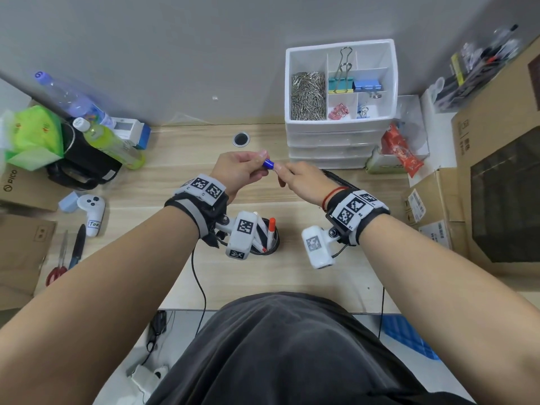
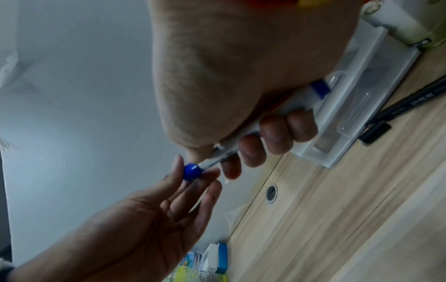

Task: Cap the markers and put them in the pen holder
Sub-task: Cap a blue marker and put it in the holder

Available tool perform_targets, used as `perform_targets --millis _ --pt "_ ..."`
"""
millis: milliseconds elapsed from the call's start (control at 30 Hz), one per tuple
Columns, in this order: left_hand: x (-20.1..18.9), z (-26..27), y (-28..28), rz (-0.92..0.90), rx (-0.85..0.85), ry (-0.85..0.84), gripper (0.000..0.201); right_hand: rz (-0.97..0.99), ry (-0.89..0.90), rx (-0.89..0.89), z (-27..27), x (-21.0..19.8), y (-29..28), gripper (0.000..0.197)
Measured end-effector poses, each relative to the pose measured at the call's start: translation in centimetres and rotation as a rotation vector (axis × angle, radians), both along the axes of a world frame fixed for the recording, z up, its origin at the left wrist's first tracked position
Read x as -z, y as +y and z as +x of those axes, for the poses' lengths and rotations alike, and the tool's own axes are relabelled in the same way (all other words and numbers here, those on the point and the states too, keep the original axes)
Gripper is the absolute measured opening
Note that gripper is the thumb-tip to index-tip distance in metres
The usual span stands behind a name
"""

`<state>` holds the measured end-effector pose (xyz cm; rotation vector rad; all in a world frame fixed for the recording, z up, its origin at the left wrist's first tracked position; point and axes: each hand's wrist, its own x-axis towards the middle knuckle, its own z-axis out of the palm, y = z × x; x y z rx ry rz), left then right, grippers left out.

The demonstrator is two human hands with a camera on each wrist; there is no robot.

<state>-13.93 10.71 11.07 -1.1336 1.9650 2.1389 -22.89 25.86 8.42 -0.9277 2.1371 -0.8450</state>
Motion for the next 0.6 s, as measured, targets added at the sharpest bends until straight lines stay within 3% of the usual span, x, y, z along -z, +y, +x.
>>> perform_targets --millis 233,367,400,500,600 --pt "-0.9 0.0 0.4 0.112 0.17 -0.016 0.03 0.115 -0.081 0.15 0.0 -0.9 -0.5 0.074" --pt "-1.0 0.5 -0.1 0.167 0.206 -0.087 0.032 0.111 -0.083 0.147 0.1 0.3 -1.1 0.11" --pt "-0.9 0.6 -0.2 0.163 0.188 -0.108 0.033 0.09 -0.091 0.15 0.2 0.3 -1.2 0.108" --pt "-0.1 1.2 -0.7 0.036 0.097 -0.178 0.035 0.043 -0.085 0.203 0.8 0.1 -1.7 0.076" --pt "1.2 2.4 -1.8 -0.036 0.04 -0.242 0.033 -0.049 -0.234 0.266 1.5 0.6 -2.6 0.062"
